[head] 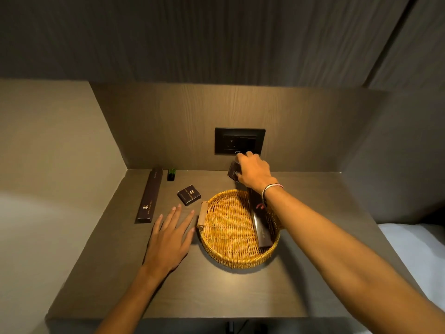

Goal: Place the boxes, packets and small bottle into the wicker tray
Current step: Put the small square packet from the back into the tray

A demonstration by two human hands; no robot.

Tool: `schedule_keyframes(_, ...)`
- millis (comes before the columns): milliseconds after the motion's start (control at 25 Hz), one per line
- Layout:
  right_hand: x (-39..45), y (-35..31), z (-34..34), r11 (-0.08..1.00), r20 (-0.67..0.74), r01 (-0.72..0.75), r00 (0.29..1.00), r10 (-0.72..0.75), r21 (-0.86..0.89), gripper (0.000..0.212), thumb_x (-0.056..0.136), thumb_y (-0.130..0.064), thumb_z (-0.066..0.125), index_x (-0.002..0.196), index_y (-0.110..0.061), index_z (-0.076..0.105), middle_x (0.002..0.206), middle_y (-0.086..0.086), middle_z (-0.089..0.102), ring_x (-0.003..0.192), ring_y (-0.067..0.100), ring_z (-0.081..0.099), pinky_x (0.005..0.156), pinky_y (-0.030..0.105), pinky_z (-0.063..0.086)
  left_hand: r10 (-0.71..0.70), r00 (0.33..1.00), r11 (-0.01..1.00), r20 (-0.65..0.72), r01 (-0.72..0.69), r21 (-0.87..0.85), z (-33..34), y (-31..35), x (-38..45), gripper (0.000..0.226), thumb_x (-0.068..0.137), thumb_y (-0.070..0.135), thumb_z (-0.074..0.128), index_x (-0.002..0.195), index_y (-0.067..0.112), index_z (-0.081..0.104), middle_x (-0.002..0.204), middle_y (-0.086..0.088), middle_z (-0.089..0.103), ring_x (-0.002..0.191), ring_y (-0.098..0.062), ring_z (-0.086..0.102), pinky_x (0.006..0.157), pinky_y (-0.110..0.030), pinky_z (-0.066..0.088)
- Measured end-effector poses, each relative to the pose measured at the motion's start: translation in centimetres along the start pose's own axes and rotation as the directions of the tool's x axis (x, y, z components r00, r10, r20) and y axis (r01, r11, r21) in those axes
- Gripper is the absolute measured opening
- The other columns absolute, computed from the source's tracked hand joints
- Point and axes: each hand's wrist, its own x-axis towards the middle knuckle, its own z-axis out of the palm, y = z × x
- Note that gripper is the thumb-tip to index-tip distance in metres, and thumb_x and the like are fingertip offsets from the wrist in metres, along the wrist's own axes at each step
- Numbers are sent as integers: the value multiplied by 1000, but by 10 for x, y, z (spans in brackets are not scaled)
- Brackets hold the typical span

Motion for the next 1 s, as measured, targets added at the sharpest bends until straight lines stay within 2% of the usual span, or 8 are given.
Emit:
schedule_keyframes(160,23,15,21,977,44,-113,993,107,181,40,88,-27,71,121,-12,55,119,15,65,110,32,62,88,45,54,-10,1000,999,1,10,-31,-1,0,-1,75,89,65,-3,151,33,25,162,-7,23,149,-21,18,117,-43,4)
schedule_keyframes(360,25,12,34,916,-138,-84,979,149,392,29,89,-25,70,115,-14,60,113,13,66,106,31,63,84,47,55,-26,1000,998,-8,25,-60,-5,3,-1,67,93,61,8,150,32,30,160,-7,27,148,-21,20,118,-44,8)
schedule_keyframes(480,25,12,14,872,-165,42,985,45,488,29,89,-23,71,116,-14,65,112,12,66,109,27,60,88,44,54,-28,999,998,-16,28,-50,-6,3,-3,66,93,58,10,149,32,31,160,-7,28,148,-21,21,119,-45,10)
schedule_keyframes(560,15,12,-7,827,-98,178,984,-149,533,21,86,-20,75,105,-12,72,95,5,71,94,17,68,78,31,56,-18,999,999,-27,17,-40,-7,3,-4,69,93,60,4,149,31,32,159,-8,30,148,-22,23,118,-46,13)
schedule_keyframes(680,-11,12,-30,844,168,249,916,-365,476,15,81,-21,79,93,-16,73,84,-6,72,80,7,70,67,19,55,-12,999,999,-38,11,-45,-7,5,-3,76,91,63,-3,149,30,33,158,-8,32,147,-22,25,118,-47,15)
schedule_keyframes(840,-46,11,-26,901,360,312,838,-410,301,19,82,-27,78,97,-18,71,94,-5,71,91,12,66,83,35,55,-18,999,999,-34,17,-44,-6,5,-3,76,91,63,-3,149,30,34,158,-9,33,147,-23,26,118,-47,17)
schedule_keyframes(920,-58,11,-19,910,371,371,831,-415,186,18,84,-34,75,98,-22,71,97,-6,70,102,15,60,99,43,37,-18,999,999,-37,17,-40,-5,5,-2,72,93,61,1,148,29,35,156,-10,36,146,-24,29,117,-49,19)
schedule_keyframes(1000,-65,13,-16,910,344,394,843,-414,130,17,85,-36,73,97,-24,70,98,-7,69,108,16,56,106,49,20,-20,999,999,-34,19,-31,-4,4,-1,65,95,57,10,147,29,36,155,-10,37,145,-25,31,116,-50,21)
